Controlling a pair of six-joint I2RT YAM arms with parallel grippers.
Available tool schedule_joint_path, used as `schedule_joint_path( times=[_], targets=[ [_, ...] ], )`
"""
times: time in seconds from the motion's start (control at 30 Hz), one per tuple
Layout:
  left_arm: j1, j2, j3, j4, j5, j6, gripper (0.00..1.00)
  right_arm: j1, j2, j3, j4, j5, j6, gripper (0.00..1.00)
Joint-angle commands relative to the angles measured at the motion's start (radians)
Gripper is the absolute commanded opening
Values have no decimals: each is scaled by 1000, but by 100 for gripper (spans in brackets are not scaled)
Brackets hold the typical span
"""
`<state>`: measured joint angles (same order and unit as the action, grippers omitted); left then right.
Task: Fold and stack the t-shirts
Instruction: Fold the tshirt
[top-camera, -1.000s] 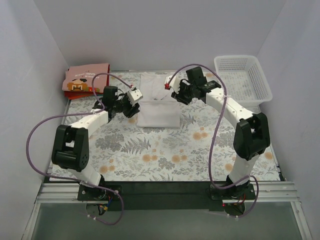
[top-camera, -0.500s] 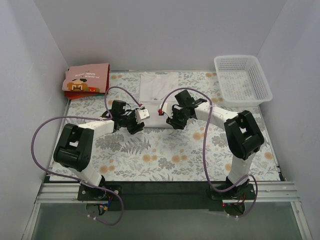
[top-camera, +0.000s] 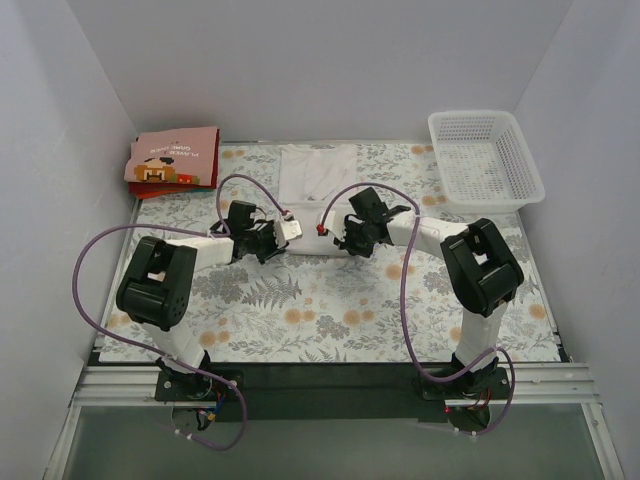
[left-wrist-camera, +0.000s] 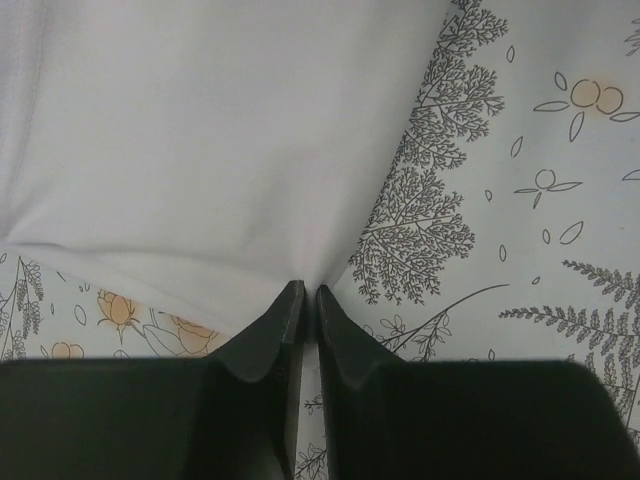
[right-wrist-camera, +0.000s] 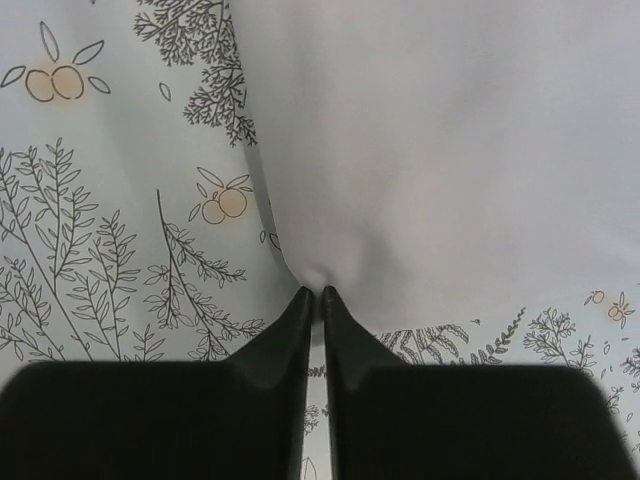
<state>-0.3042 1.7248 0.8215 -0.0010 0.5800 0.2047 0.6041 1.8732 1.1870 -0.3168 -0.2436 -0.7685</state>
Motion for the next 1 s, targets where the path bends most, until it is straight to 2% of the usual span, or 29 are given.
schedule_joint_path(
  times=[0.0,0.07,0.27,0.57,0.67,0.83,0.97],
  targets=[
    [-4,6,24,-39,-16,15,5,0,11,-17,9,38,0,8],
    [-4,-4,40,-53,-12,10,0,0,-6,-10,9,55,0,1],
    [-3,-66,128,-152,24,-22,0,-3,-83,51,-47,56,-2,1],
    [-3,-217,157,-326,60,-14,0,-4,-216,123,-228,-25,49,1],
    [-4,-298,127,-419,81,11,0,-1,-279,102,-295,-84,87,1],
    [-21,-500,47,-620,154,22,0,25,-416,-36,-383,-200,167,1],
    [-49,-628,-19,-773,221,15,0,110,-555,-167,-415,-273,216,1]
  ],
)
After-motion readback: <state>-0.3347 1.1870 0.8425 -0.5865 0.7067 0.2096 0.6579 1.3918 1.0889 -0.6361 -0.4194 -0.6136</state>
